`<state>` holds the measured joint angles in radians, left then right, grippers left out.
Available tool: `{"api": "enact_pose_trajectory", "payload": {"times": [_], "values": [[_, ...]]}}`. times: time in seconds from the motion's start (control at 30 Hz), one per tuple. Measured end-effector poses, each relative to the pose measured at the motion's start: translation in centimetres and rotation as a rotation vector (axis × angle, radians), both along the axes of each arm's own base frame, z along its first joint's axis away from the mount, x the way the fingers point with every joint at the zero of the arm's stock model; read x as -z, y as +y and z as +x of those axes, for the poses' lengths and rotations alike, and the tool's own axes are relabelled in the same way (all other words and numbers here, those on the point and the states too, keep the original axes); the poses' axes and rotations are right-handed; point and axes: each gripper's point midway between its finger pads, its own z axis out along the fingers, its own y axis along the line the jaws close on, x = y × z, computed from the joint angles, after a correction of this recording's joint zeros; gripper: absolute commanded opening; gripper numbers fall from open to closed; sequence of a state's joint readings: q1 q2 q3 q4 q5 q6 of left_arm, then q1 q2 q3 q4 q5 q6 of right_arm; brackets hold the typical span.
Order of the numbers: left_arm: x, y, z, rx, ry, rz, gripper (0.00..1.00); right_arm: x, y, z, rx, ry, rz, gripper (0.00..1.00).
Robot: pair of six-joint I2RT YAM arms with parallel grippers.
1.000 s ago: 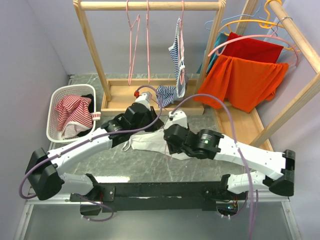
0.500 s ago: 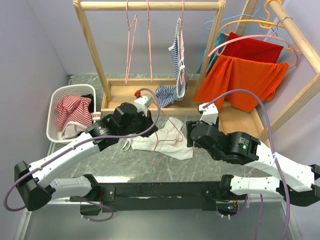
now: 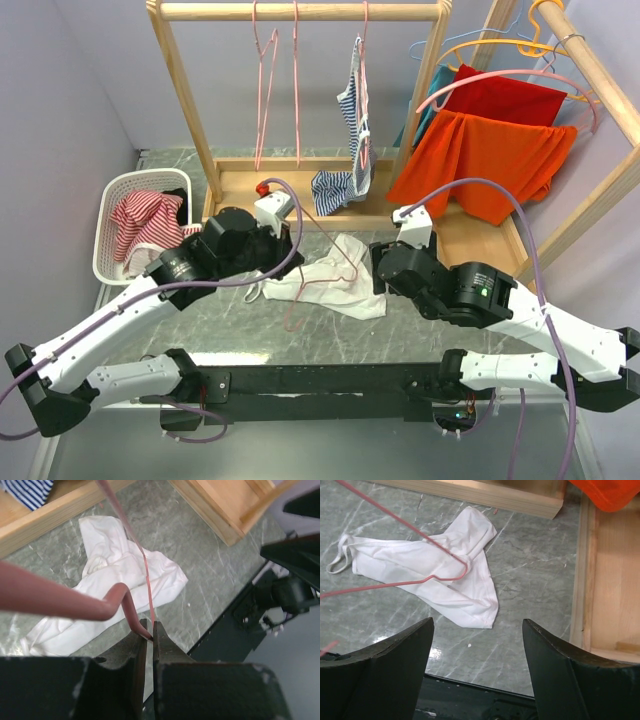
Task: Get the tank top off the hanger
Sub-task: Place the hanger at the clothesline.
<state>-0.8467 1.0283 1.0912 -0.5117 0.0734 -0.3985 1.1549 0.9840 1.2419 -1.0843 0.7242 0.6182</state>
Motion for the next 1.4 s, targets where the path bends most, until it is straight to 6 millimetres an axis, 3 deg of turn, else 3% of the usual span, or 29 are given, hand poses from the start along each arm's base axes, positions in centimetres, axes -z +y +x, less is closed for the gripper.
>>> {"api": "enact_pose_trajectory", "payload": {"times": [0.13, 0.2, 0.37, 0.53, 0.63, 0.73, 0.83, 0.93, 0.97, 1.03, 1.23, 1.37, 1.4], "values": [[-1.7, -0.5, -0.3, 0.085, -0.040, 0.036, 0.01, -0.9, 0.1, 0.2, -0.048, -0.033, -0.003, 0.81], [-1.9, -0.9, -0.5, 0.135, -0.048, 0.060, 0.01, -2.5, 0.3, 0.2, -0.101, -0.080, 0.038, 0.82], [0.3, -1.3, -1.5, 0.240, -0.005, 0.141, 0.01, -7.4, 0.4, 0.3, -0.228, -0.224, 0.171, 0.83], [1.3, -1.3, -3.0, 0.331, 0.035, 0.169, 0.02, -10.9, 0.8, 2.0, -0.306, -0.308, 0.220, 0.79], [0.7, -1.5, -3.6, 0.376, 0.031, 0.154, 0.02, -10.7, 4.0, 3.1, -0.421, -0.286, 0.212, 0.77], [0.1, -1.8, -4.0, 0.411, 0.019, 0.139, 0.03, -8.9, 7.5, 3.7, -0.551, -0.223, 0.209, 0.77], [0.0, -1.9, -4.2, 0.435, 0.017, 0.137, 0.02, -6.6, 9.7, 3.7, -0.654, -0.150, 0.201, 0.75], [0.4, -2.0, -4.4, 0.453, 0.026, 0.144, 0.02, -6.8, 10.5, 3.1, -0.728, -0.144, 0.227, 0.69], [0.5, -2.1, -4.4, 0.457, 0.032, 0.146, 0.02, -7.2, 10.7, 2.9, -0.747, -0.157, 0.238, 0.59], [0.8, -2.1, -4.5, 0.466, 0.041, 0.149, 0.02, -7.8, 11.0, 2.6, -0.777, -0.177, 0.257, 0.53], [0.8, -2.3, -4.8, 0.487, 0.045, 0.143, 0.02, -8.3, 11.7, 2.4, -0.820, -0.193, 0.287, 0.53], [0.7, -2.4, -5.0, 0.497, 0.045, 0.136, 0.02, -7.5, 12.1, 2.3, -0.835, -0.183, 0.294, 0.49], [0.6, -2.4, -5.0, 0.500, 0.046, 0.134, 0.02, -7.2, 12.1, 2.3, -0.835, -0.175, 0.297, 0.42]]}}
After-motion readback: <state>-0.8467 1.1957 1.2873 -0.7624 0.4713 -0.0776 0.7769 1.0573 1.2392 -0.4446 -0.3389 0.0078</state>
